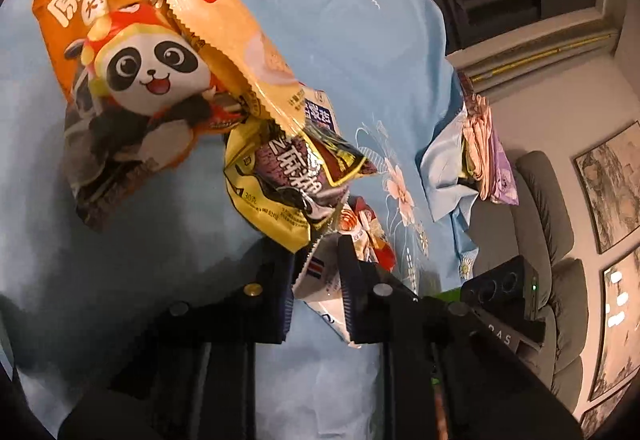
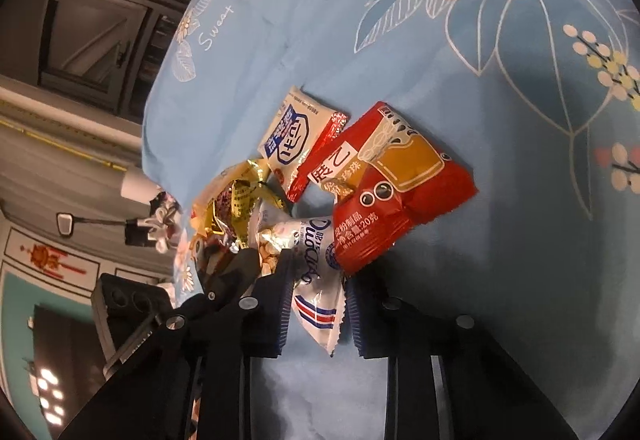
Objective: Organize snacks
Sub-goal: 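Reach the left gripper to the white puff bag and grasp it, then carry the white puff bag with the left gripper into the green box and release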
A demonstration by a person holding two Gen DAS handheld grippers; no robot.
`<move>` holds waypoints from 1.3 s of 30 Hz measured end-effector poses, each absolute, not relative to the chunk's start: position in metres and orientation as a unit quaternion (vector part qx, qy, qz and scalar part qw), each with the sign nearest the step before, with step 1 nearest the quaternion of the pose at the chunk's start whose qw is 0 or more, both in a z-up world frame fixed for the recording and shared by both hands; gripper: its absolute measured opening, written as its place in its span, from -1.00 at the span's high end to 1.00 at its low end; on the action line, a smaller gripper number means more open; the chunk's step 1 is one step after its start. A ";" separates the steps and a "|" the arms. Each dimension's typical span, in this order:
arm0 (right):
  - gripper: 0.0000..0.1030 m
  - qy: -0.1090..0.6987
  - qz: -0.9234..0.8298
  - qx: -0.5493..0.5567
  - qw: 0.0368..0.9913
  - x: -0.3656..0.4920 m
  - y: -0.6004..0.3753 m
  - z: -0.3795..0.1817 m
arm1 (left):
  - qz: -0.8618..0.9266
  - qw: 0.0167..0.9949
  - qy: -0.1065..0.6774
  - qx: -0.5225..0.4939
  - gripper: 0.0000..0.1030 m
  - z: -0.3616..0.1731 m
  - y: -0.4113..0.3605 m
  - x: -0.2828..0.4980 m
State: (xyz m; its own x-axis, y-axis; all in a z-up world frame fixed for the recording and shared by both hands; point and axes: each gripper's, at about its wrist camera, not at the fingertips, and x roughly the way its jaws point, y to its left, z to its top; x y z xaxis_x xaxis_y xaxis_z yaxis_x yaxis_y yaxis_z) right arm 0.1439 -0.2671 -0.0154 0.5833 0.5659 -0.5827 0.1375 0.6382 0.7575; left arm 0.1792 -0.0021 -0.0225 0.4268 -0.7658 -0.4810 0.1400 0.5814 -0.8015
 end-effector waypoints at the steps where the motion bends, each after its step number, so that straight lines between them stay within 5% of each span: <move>1: 0.52 0.437 0.134 0.404 0.793 0.144 -0.267 -0.014 | -0.295 0.767 0.449 -0.350 0.67 -0.021 -0.003 0.179; 20: 0.57 0.336 0.107 0.385 0.853 0.036 -0.342 0.106 | -0.383 0.776 0.424 -0.265 0.81 0.107 -0.092 0.085; 33: 0.55 0.333 -0.045 0.396 0.855 -0.075 -0.472 0.090 | -0.434 0.733 0.493 -0.177 0.82 0.079 -0.270 0.018; 35: 0.53 0.336 -0.061 0.404 0.849 -0.081 -0.482 0.083 | -0.420 0.734 0.503 -0.175 0.56 0.069 -0.283 0.013; 37: 0.32 0.345 -0.057 0.421 0.837 -0.084 -0.491 0.075 | -0.410 0.733 0.513 -0.179 -0.47 0.065 -0.285 0.011; 38: 0.21 0.347 -0.051 0.431 0.831 -0.087 -0.496 0.073 | -0.416 0.733 0.502 -0.196 -0.65 0.069 -0.281 0.009; 39: -0.11 0.350 -0.044 0.440 0.826 -0.088 -0.498 0.073 | -0.424 0.730 0.494 -0.209 -0.93 0.074 -0.277 0.007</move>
State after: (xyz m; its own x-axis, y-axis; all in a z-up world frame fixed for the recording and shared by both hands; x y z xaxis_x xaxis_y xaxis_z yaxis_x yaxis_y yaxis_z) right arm -0.0877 -0.4979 0.0729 0.7517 0.2345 -0.6164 0.3804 0.6093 0.6958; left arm 0.0070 -0.2768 0.0741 0.1517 -0.8252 -0.5442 0.4126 0.5531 -0.7237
